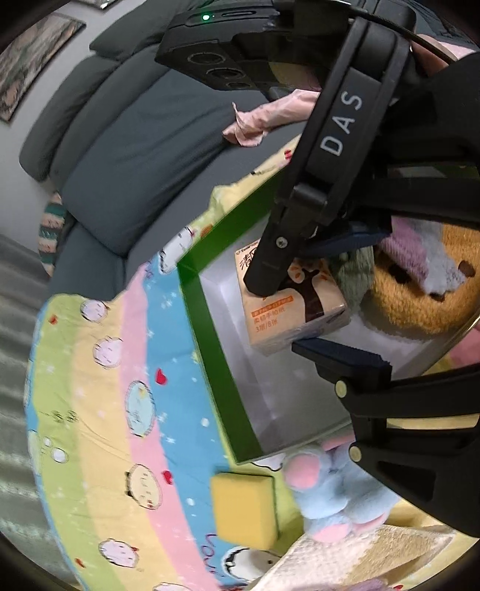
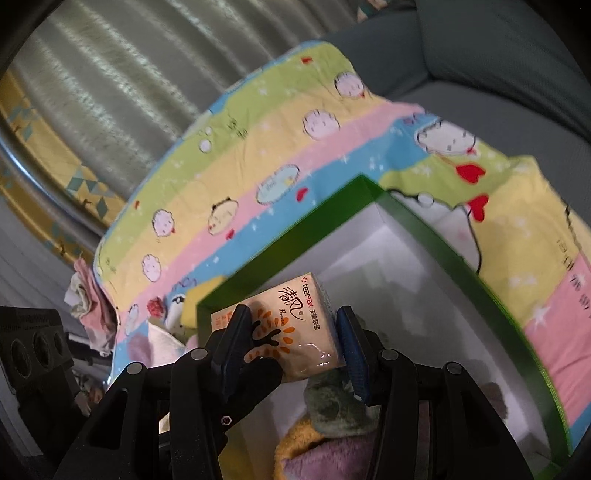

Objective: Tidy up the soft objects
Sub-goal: 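Lower the tissue pack into the box and open the right tool, then swing the right tool back and grasp the red-and-white knit cloth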

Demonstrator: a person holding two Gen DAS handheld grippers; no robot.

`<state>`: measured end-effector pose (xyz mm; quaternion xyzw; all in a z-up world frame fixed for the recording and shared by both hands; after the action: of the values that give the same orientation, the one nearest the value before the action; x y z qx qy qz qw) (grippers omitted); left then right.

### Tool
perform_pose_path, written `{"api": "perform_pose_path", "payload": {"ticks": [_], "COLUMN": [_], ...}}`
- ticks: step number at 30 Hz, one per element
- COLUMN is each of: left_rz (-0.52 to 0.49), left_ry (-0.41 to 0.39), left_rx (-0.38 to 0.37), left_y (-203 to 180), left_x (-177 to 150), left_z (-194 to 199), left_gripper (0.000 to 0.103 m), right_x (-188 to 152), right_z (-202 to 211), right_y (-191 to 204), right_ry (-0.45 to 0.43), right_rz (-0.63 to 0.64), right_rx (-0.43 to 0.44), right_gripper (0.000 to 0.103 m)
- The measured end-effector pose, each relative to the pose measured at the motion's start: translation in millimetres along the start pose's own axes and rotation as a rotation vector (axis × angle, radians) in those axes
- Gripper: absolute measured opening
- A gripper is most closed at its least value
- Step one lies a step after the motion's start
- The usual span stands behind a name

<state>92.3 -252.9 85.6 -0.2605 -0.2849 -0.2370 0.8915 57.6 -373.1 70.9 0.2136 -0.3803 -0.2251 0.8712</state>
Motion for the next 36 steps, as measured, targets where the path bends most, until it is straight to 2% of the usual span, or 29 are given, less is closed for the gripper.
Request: {"api": "perform_pose_path", "payload": {"ticks": [7, 14, 19, 24, 28, 30, 34, 36], "left_rz": [0.003, 0.007, -0.014, -0.014, -0.021, -0.018, -0.004, 0.0], "left_ry": [0.064, 0.093, 0.128, 0.146, 0.154, 0.139, 0.089, 0.056], "left_rx": [0.053, 0.095, 0.17, 0.176, 0.145, 0.144, 0.13, 0.111], "left_y": [3.7, 4.4, 3.8, 4.3, -0.4, -2.4, -2.0, -1.6], "left_x": [-5.7, -7.7, -10.6, -11.5, -16.5, -18.0, -20.9, -23.0], "left_z": [-13.9, -19.5, -25.8, -26.8, -19.7, -11.4, 14.3, 31.6], "left_gripper": [0.037, 0.037, 0.037, 0.039, 0.04, 0.047, 0.055, 0.068], "right_x": [-6.4, -8.7, -13.0, -14.3, -17.1, -18.0, -21.4, -21.5], "right_z": [-18.7, -27.9, -35.1, -35.0, -30.9, -26.6, -4.9, 3.5], "right_y": [-10.0, -17.6, -23.6, -27.6, -25.0, -22.9, -8.8, -1.9], "right_ry": [0.059, 0.096, 0.135, 0.141, 0.146, 0.136, 0.078, 0.056], "right_rz": [-0.02, -0.061, -0.086, -0.102, -0.089, -0.092, -0.073, -0.062], "right_rx": [-0.063, -0.062, -0.142, -0.15, -0.161, -0.16, -0.121, -0.113], "right_gripper": [0.051, 0.051, 0.051, 0.051, 0.051, 0.051, 0.068, 0.07]}}
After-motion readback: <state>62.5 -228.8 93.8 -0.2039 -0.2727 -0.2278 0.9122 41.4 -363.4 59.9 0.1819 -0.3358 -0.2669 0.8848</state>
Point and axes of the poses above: each gripper's, at about its wrist camera, not at the fingertips, and z roughly against the way its jaws point, y to its left, x to its top, the point moved 3 cm from there along -z, roughly the way its jaws point, and after that the axes turned 2 degrees about -y, right-handed, at the moved point
